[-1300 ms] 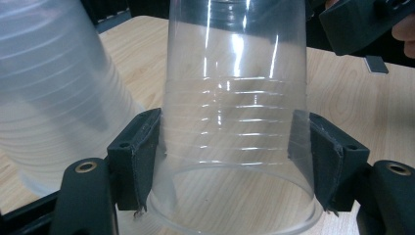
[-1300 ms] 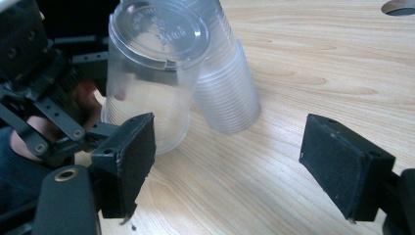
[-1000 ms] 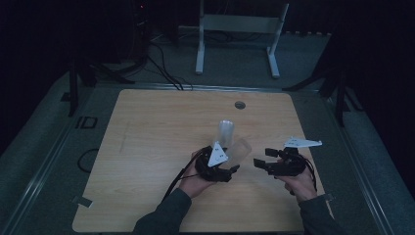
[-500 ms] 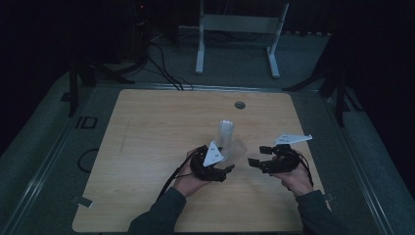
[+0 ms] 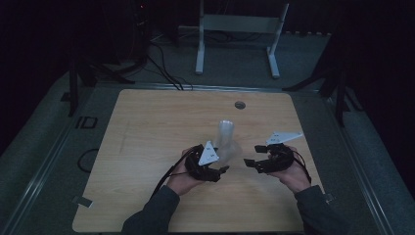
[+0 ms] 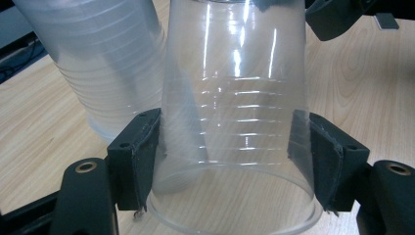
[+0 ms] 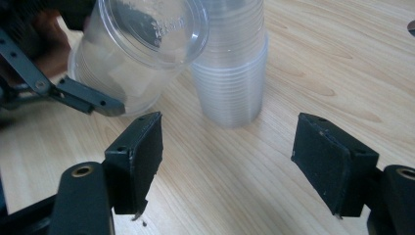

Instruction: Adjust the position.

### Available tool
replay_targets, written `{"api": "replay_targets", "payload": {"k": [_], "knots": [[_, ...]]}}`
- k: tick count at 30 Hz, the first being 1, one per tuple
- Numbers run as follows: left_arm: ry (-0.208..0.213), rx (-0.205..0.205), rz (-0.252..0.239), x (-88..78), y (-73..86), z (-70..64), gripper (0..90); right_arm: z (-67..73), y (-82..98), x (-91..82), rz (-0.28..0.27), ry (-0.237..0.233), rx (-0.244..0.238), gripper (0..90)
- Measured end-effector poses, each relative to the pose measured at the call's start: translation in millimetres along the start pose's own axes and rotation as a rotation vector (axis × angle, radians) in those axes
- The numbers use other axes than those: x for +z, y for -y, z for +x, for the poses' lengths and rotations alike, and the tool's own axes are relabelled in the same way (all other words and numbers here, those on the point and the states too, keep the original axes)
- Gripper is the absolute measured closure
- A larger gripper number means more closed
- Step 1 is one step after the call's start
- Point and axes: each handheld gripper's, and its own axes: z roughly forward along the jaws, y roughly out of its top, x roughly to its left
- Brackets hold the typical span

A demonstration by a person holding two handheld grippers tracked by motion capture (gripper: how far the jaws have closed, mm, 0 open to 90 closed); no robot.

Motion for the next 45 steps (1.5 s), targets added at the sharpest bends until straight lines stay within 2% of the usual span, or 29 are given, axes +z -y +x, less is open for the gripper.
{"api": "replay_targets", "payload": {"k": [6,13,17,33,39,45], "knots": [[0.015,0.002,0.024,-0.9,2.5,4.0,29.9,2.0,-8.9,1.9,0.053,0.009,-0.040,31.8],[0.027,0.013,0.044,-2.6,4.7,6.7,29.9,6.2,-16.9,4.2,0.105,0.029,-0.110,32.1],[0.046,0.014,0.044,-4.1,5.4,8.4,29.8,8.5,-22.3,5.5,0.125,0.016,-0.135,32.7],[0.047,0.029,0.070,-7.2,9.1,12.7,29.9,11.8,-38.5,9.3,0.212,-0.007,-0.235,36.1],[0.050,0.036,0.083,-7.6,9.8,14.1,29.9,13.7,-43.8,9.8,0.253,0.009,-0.283,36.3],[0.055,0.051,0.097,-7.1,9.9,13.8,29.9,13.5,-46.7,12.4,0.290,0.012,-0.310,37.3]]}}
